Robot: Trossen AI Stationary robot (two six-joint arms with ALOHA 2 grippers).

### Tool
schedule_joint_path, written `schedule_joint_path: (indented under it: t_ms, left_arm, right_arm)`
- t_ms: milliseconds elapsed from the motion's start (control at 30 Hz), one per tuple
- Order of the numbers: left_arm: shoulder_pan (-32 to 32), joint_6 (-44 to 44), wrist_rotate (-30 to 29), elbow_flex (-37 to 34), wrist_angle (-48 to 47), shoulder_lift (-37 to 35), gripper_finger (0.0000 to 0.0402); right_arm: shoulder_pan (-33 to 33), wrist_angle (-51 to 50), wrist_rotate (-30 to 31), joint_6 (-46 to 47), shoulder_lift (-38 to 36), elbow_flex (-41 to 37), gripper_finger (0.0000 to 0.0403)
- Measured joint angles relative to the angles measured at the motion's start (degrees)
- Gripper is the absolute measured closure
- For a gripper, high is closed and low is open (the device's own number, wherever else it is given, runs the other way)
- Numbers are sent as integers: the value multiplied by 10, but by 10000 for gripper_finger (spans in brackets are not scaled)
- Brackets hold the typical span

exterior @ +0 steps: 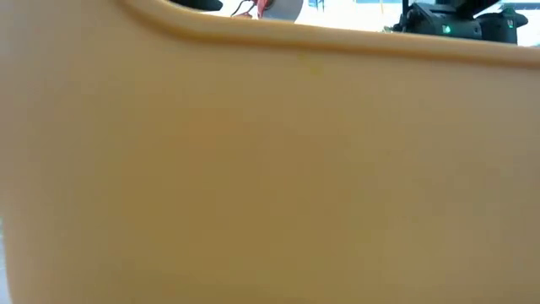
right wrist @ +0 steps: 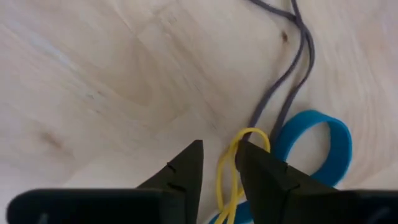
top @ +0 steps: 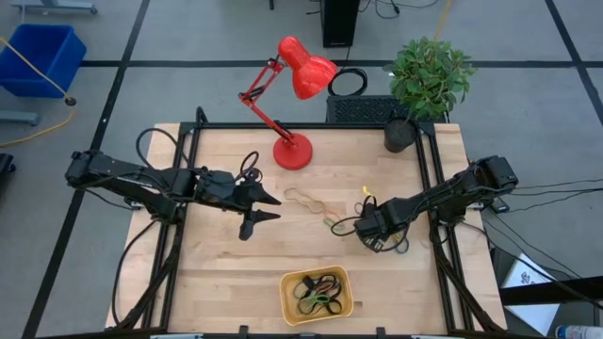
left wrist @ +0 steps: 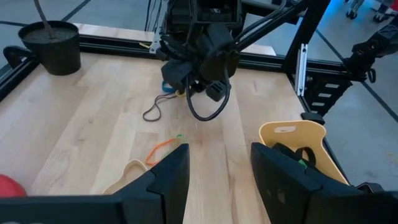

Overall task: Pick and place rubber bands into bin
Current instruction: Put the yellow rubber band into the yellow bin

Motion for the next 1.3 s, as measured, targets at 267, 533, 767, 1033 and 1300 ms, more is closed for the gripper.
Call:
schedule_joint_path:
  t_ms: [267,533,767,1033,1300]
  left_arm:
    - [0,0,0,0,0,0,224]
    - [0,-2,0,0,0,0,224]
    - [0,-2,0,0,0,0,224]
    - [0,-1,0,0,0,0,224]
    - [0,-1,0,0,-1,0,224]
  right_arm:
    - [0,17,1,4,-2,-29,314]
    - [0,22,0,0,-2,-30,346]
    - [0,21,0,-4,-1,-30,398]
    - [0,14,-1,-3,-17,-32,400]
    - [0,-2,-1,12,-86,-33,401]
